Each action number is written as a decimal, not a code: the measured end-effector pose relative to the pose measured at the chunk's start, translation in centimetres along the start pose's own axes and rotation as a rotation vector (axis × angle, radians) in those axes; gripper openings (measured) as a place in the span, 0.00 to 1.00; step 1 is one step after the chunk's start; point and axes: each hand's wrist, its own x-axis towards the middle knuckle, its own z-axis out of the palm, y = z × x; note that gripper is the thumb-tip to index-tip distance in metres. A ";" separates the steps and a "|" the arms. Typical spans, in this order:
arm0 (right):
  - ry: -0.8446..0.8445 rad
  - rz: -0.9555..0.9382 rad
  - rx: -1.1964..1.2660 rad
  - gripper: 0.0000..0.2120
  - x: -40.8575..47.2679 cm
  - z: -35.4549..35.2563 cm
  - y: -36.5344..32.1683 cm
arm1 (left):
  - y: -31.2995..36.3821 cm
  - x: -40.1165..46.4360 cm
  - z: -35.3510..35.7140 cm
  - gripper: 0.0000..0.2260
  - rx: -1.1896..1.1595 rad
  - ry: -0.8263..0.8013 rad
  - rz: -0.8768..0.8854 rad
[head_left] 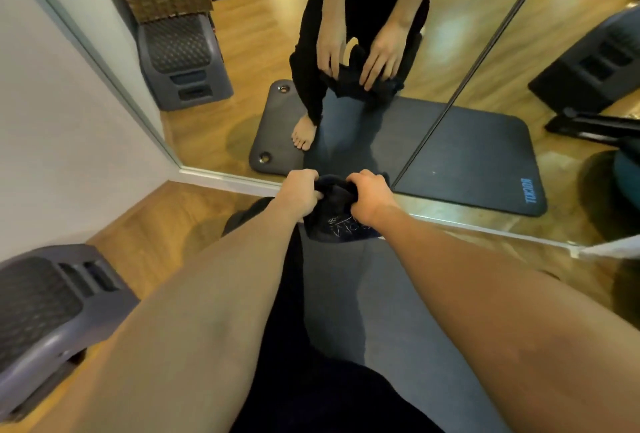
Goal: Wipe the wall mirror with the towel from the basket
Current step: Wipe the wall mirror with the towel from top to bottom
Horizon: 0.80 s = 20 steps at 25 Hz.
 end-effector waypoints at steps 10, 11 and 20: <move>0.248 -0.106 -0.002 0.23 -24.2 -21.2 -9.0 | 14.6 -23.9 -17.8 0.04 -0.038 0.219 0.127; 0.272 -0.126 -0.009 0.23 -27.8 -23.1 -9.3 | 16.7 -27.6 -19.0 0.05 -0.035 0.236 0.127; 0.466 -0.212 -0.014 0.21 -47.3 -37.7 -13.9 | 28.6 -45.9 -31.0 0.06 -0.044 0.354 0.270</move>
